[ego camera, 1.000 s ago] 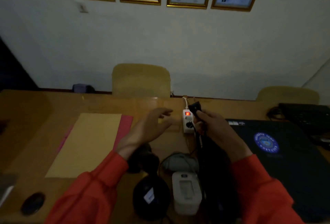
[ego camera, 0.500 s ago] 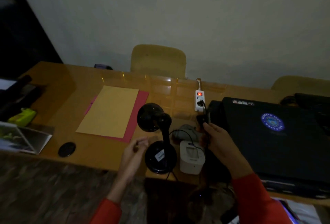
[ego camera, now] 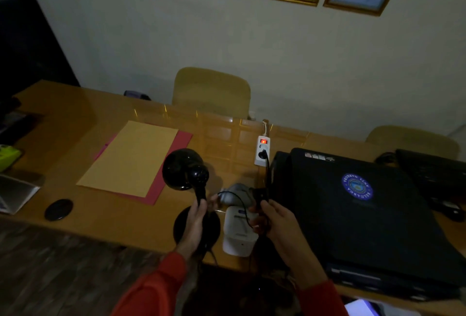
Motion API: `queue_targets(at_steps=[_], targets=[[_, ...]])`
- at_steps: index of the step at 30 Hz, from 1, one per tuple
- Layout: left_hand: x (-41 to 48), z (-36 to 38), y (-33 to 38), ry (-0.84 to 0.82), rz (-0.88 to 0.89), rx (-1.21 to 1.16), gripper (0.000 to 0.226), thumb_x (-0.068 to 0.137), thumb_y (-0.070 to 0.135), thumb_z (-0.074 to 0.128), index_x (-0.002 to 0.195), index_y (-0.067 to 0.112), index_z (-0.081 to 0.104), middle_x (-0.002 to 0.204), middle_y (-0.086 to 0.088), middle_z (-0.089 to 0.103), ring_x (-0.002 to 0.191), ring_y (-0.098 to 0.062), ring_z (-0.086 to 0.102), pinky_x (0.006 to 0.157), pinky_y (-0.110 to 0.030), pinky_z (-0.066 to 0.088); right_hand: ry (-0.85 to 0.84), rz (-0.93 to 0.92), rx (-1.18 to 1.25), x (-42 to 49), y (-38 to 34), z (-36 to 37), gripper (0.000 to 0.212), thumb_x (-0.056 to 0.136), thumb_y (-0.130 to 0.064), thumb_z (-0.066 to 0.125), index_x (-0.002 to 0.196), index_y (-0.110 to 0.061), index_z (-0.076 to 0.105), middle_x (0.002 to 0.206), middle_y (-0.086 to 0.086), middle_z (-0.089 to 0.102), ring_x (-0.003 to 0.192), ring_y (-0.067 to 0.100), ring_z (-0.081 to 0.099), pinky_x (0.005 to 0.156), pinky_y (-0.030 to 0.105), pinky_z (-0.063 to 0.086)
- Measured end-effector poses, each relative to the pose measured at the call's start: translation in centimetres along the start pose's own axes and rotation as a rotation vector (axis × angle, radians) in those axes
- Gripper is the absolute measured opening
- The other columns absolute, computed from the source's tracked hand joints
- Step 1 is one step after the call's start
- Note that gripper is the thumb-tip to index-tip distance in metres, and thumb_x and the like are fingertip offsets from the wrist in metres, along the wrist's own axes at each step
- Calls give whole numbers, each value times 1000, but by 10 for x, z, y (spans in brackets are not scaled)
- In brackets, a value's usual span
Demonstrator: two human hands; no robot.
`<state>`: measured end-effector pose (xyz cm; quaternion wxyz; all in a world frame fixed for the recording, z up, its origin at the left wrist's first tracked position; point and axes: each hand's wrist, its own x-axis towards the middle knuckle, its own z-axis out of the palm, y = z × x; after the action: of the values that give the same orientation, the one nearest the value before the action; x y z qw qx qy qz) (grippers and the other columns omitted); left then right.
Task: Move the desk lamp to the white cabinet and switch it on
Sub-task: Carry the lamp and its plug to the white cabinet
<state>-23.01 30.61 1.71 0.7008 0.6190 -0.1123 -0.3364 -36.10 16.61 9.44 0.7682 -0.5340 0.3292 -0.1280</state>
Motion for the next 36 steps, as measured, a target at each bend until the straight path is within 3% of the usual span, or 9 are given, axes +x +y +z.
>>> queue_targets(at_steps=[2, 4, 6, 8, 11, 14, 20, 26, 36], targets=[[6, 9, 3, 56, 62, -47, 41, 93, 47, 37, 121, 22, 52, 131, -11, 57, 98, -12, 67, 87, -30, 53, -2, -5, -10, -2, 0, -3, 20, 96, -13, 48, 92, -4, 65, 71, 2, 73, 54, 12, 63, 50, 25, 50], [12, 16, 9, 93, 106, -72, 42, 83, 61, 41, 105, 32, 64, 113, -14, 69, 83, -22, 70, 76, -35, 56, 7, 2, -9, -2, 0, -6, 20, 96, -13, 48, 89, -5, 65, 70, 2, 72, 53, 11, 64, 49, 24, 51], [16, 17, 13, 89, 123, -43, 54, 64, 82, 46, 84, 40, 73, 86, -1, 78, 61, -17, 71, 58, -28, 58, 12, 8, -13, -2, 0, -7, 20, 96, -13, 48, 89, -5, 66, 69, 2, 72, 53, 11, 64, 48, 23, 52], [18, 13, 15, 87, 142, -2, 49, 74, 78, 38, 80, 44, 73, 74, 2, 77, 52, -15, 69, 49, -28, 55, 3, 12, -29, 0, 2, -8, 20, 96, -14, 48, 91, -5, 66, 69, 0, 73, 54, 11, 64, 49, 23, 52], [22, 4, 12, 104, 176, 18, 45, 88, 53, 31, 101, 30, 67, 61, -3, 71, 43, -17, 63, 45, -27, 51, -21, 17, -38, 2, 4, -5, 22, 96, -16, 49, 91, -6, 68, 72, 1, 74, 55, 10, 65, 50, 22, 52], [25, -6, 13, 113, 184, 34, 56, 89, 48, 31, 112, 5, 56, 53, -4, 65, 37, -16, 55, 41, -22, 48, -30, 19, -54, 4, 6, 1, 22, 96, -17, 49, 90, -11, 70, 75, 2, 75, 56, 10, 66, 51, 23, 52], [20, -28, 31, 63, 138, -55, 48, 98, 37, 21, 103, 8, 59, 60, -4, 70, 46, -18, 65, 40, -21, 51, -75, -12, -134, 9, -1, 22, 23, 96, -20, 49, 89, -10, 69, 57, 1, 67, 47, 11, 57, 45, 21, 44], [-6, -58, 62, 69, 205, -137, 53, 85, 50, 29, 100, 8, 58, 63, 0, 68, 44, -16, 61, 41, -21, 48, -244, -159, -170, 22, -35, 59, 29, 98, -24, 46, 76, -11, 60, 53, -4, 59, 43, 10, 45, 40, 19, 35], [-90, -146, 125, 229, 381, -204, 49, 87, 48, 27, 94, 6, 52, 60, -4, 59, 41, -18, 53, 41, -23, 46, -633, -248, -42, 13, -89, 162, 20, 97, -27, 44, 102, -17, 61, 63, -6, 56, 41, 5, 37, 39, 16, 29]])
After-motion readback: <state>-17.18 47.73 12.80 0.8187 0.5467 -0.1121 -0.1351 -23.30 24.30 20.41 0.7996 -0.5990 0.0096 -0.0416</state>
